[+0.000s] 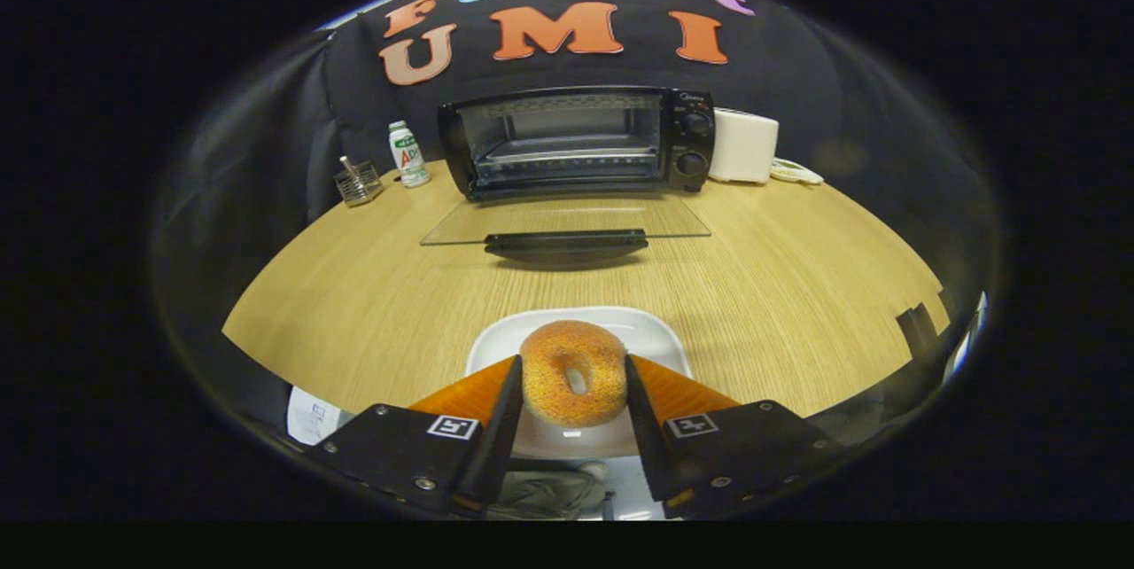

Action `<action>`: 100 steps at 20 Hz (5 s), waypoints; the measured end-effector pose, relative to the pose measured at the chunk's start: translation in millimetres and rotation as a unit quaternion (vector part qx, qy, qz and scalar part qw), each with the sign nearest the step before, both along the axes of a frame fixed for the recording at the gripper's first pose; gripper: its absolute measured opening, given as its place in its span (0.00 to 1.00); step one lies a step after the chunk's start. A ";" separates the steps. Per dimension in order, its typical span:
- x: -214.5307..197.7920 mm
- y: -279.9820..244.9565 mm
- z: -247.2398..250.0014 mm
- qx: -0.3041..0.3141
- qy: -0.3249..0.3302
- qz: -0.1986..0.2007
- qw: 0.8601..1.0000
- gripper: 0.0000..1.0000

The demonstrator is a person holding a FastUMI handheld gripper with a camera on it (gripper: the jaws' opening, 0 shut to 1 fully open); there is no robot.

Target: Open the toaster oven, put the food inside, and close the toaster oven door.

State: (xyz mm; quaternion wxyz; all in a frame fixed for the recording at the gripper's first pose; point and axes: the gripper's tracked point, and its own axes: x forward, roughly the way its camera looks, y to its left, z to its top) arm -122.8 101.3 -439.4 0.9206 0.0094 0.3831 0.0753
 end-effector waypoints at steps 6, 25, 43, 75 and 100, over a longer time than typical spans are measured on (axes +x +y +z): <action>75.2 21.7 54.8 0.078 -0.054 -0.014 0.995 0.61; 282.8 35.5 64.8 0.258 -0.074 -0.170 0.948 0.61; 258.3 38.2 67.6 0.190 -0.080 -0.134 0.969 0.98; 99.3 10.6 -41.2 -0.062 0.092 0.009 0.994 0.99; 203.1 29.5 80.1 0.009 -0.056 -0.023 0.998 0.99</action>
